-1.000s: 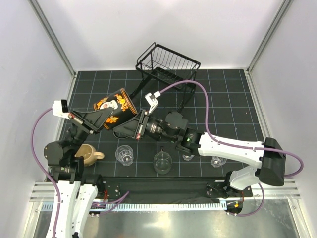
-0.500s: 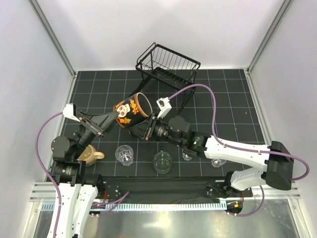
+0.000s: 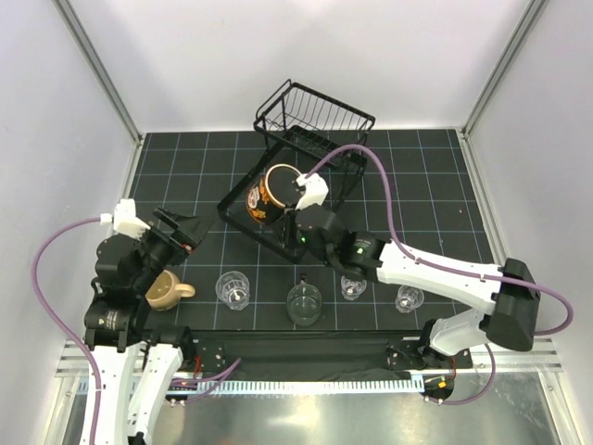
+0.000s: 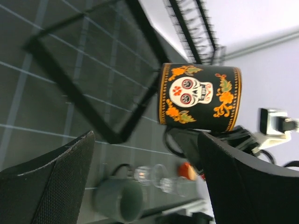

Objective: Load the cups into the dish rack

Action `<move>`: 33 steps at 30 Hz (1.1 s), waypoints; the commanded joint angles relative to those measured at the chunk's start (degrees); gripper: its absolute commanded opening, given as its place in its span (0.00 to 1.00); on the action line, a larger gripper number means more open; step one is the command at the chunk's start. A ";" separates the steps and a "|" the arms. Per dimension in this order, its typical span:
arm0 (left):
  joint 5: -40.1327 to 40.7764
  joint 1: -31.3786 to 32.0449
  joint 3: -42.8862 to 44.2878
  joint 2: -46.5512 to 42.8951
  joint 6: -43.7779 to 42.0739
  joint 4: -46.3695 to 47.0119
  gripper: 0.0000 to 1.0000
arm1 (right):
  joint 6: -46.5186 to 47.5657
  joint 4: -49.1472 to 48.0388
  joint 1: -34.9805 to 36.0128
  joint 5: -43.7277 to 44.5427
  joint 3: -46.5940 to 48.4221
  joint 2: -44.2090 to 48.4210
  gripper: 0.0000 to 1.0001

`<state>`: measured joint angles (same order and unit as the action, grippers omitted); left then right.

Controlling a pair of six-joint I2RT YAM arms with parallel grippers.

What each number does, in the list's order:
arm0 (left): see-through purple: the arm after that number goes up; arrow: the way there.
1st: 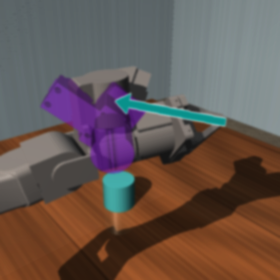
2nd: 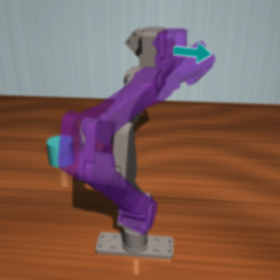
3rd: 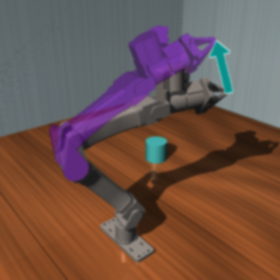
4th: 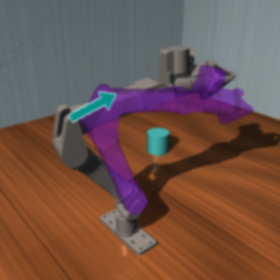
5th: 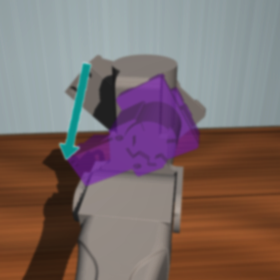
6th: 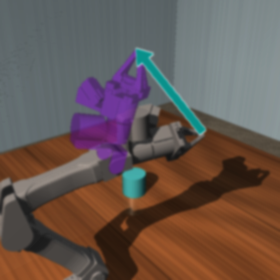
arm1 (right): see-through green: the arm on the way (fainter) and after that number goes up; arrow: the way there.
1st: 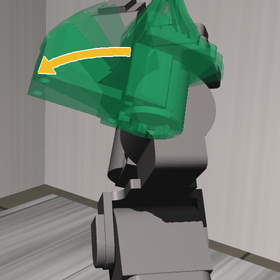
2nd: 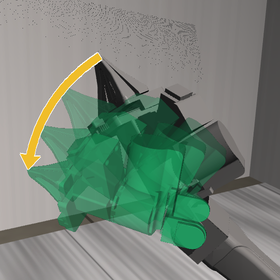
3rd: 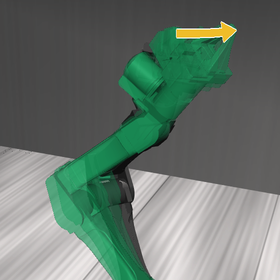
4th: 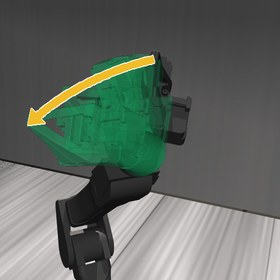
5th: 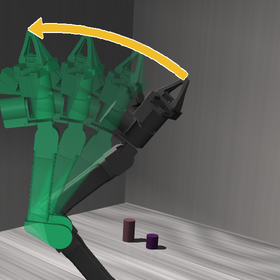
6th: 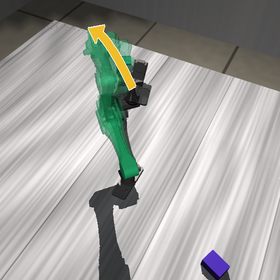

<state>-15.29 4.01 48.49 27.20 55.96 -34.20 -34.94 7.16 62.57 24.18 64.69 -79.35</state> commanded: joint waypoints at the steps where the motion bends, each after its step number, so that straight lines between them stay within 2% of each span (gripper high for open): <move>1: 7.46 0.03 3.10 0.84 -8.50 -9.57 0.87 | 6.98 -2.42 0.45 10.44 6.67 -1.94 0.04; 4: 7.73 0.12 3.01 -0.13 -8.42 -9.57 0.87 | 7.08 0.92 0.45 13.34 10.89 -7.54 0.04; 14: 7.82 0.03 3.72 -1.18 -8.42 -11.60 0.87 | 7.79 2.51 -0.86 16.69 20.91 -22.15 0.04; 27: 6.76 0.03 2.93 -1.89 -7.10 -10.45 0.85 | 4.00 2.25 -7.54 13.44 21.80 -28.66 0.04; 33: 6.15 0.03 3.01 -1.27 -6.48 -9.49 0.84 | 7.07 0.05 -8.69 15.53 21.01 -31.12 0.04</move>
<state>-8.40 4.01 50.35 25.93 49.23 -45.32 -29.32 16.99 53.58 34.52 82.41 -111.98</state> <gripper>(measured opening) 0.847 0.215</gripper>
